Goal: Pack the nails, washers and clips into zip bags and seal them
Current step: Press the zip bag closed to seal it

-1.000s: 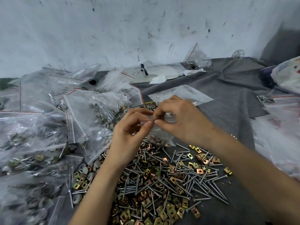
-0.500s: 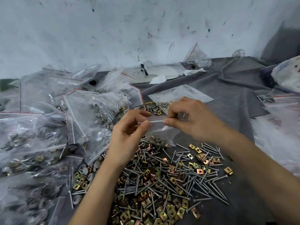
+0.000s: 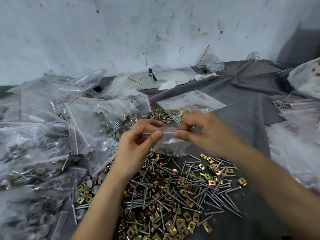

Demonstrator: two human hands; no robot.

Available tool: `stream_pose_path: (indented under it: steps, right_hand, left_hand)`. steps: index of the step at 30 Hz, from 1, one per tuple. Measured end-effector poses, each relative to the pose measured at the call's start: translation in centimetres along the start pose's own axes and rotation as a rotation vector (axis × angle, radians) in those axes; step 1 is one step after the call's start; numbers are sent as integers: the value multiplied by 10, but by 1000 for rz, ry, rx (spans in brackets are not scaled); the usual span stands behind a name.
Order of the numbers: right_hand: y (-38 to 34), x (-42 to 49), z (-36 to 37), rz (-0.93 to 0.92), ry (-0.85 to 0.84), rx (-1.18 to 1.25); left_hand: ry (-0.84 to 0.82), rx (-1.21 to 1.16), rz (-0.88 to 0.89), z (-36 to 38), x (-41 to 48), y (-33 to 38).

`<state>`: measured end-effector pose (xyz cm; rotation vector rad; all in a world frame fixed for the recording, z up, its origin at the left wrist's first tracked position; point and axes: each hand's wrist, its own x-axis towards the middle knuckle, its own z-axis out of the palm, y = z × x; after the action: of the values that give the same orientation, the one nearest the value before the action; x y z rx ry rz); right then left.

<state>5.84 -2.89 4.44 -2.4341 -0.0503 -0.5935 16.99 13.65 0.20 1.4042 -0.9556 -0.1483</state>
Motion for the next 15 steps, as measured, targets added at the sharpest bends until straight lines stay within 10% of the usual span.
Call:
stream_pose_path:
  steps: [15]
  right_hand:
    - [8, -14, 16, 68, -13, 157]
  left_hand:
    - [-121, -31, -100, 3, -3, 3]
